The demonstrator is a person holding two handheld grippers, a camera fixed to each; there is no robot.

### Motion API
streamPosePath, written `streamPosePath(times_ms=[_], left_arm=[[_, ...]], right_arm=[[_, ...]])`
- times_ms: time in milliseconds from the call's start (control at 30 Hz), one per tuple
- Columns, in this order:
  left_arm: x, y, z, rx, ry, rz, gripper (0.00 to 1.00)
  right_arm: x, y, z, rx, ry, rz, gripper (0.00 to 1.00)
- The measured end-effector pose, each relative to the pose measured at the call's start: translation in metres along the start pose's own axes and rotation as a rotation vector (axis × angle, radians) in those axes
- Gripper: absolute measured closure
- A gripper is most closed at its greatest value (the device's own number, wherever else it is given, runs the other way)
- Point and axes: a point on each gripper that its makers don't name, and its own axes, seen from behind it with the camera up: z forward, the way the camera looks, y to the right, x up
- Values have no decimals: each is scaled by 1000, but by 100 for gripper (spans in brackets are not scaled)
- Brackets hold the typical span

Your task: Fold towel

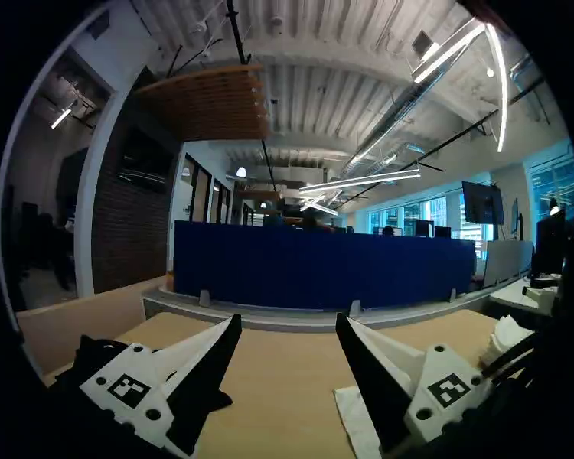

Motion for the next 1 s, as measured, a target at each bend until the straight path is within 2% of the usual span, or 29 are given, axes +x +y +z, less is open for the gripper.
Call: streamPosePath(times_ms=[67,167,267,367,467,667,867,1000], left_arm=[[25,-5,3,1,7,-1,9],[55,-5,5,6,12,5,9],[72,-2,5,3,0,19,9],[79,6,6,-15,-20,52,9],[76,13,9,-41,-53,82,9],[65,30,12,-104,-127,97,9],[49,44,10,-178,-212,119,9],[33,56,4,-238,-274,142,9]], right_arm=[[14,1,-1,3,-4,3,0],[33,2,-3,2,-10,4,0],[49,3,-4,3,-10,5,0],[58,1,-3,13,-10,6,0],[61,0,-2,25,-13,3,0],[58,-8,0,72,-56,-2,0],[48,-23,-5,158,-139,-21,0],[33,-35,-12,227,-225,-60,0]])
